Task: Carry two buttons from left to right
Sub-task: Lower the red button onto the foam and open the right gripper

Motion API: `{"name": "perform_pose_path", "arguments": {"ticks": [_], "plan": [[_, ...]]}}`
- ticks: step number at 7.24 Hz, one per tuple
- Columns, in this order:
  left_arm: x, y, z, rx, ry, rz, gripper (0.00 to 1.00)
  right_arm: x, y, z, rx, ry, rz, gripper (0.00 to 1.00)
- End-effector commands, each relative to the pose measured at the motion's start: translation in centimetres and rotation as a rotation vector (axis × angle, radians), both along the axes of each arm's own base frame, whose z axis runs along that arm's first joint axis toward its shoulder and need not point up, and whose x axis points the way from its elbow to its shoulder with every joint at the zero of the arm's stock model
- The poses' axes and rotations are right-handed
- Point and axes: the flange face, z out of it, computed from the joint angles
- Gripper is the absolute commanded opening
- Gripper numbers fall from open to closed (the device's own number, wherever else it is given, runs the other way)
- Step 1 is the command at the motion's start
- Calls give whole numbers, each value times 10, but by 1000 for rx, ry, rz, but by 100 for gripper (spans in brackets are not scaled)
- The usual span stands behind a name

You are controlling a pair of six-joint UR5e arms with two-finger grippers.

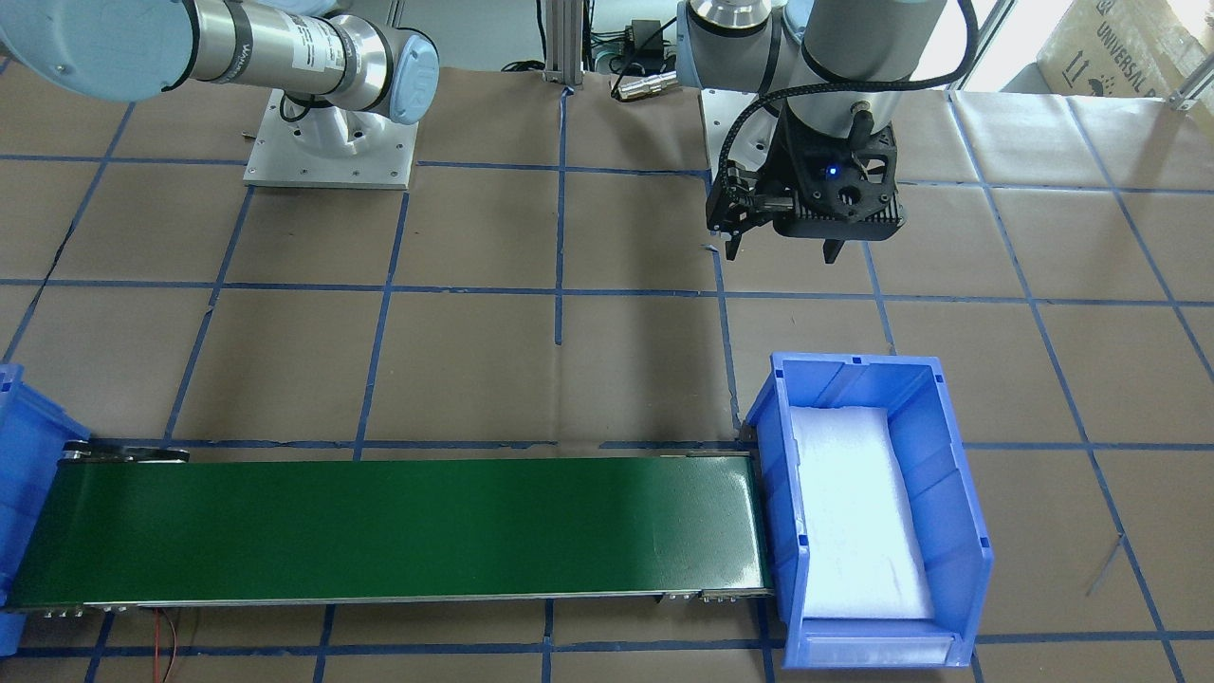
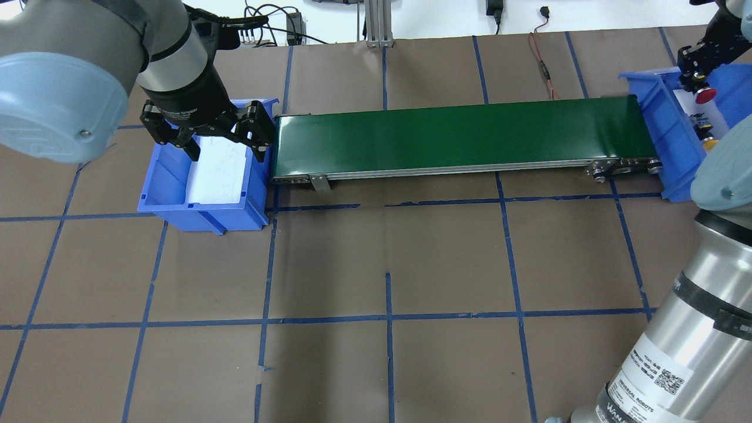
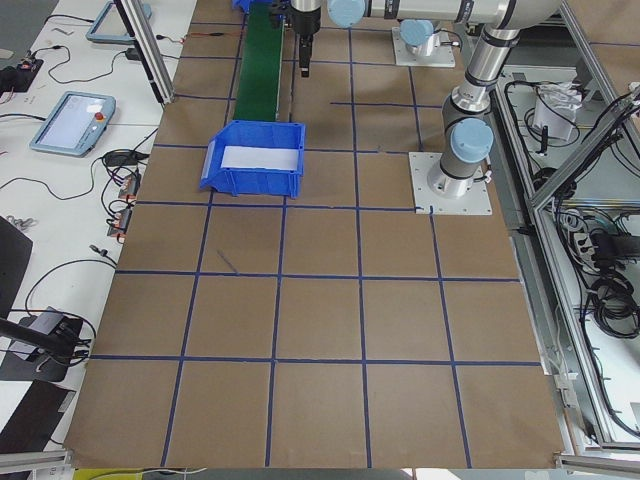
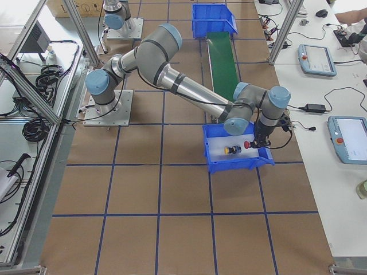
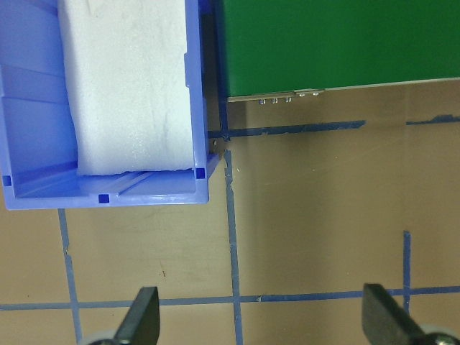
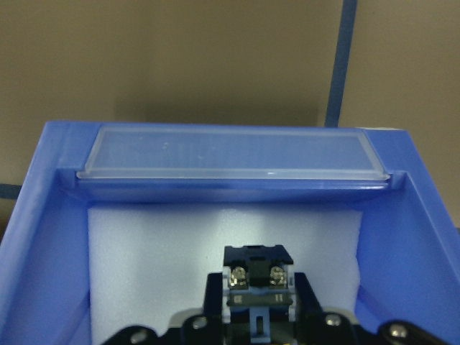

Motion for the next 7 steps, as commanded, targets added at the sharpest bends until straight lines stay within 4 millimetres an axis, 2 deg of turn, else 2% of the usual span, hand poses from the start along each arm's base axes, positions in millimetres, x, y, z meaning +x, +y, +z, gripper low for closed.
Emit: {"name": "perform_pose_path", "arguments": {"ticks": [1,6,7], "plan": [[2,-2,0,0,2,4,100,0,-1,-10,10,-7,0,16],[4,-2,-1,1,3,7,100,0,-2,-12,8,-9,0,17],[4,-2,-1,1,3,7,100,1,-3,-2,-11,2,1,17]]}}
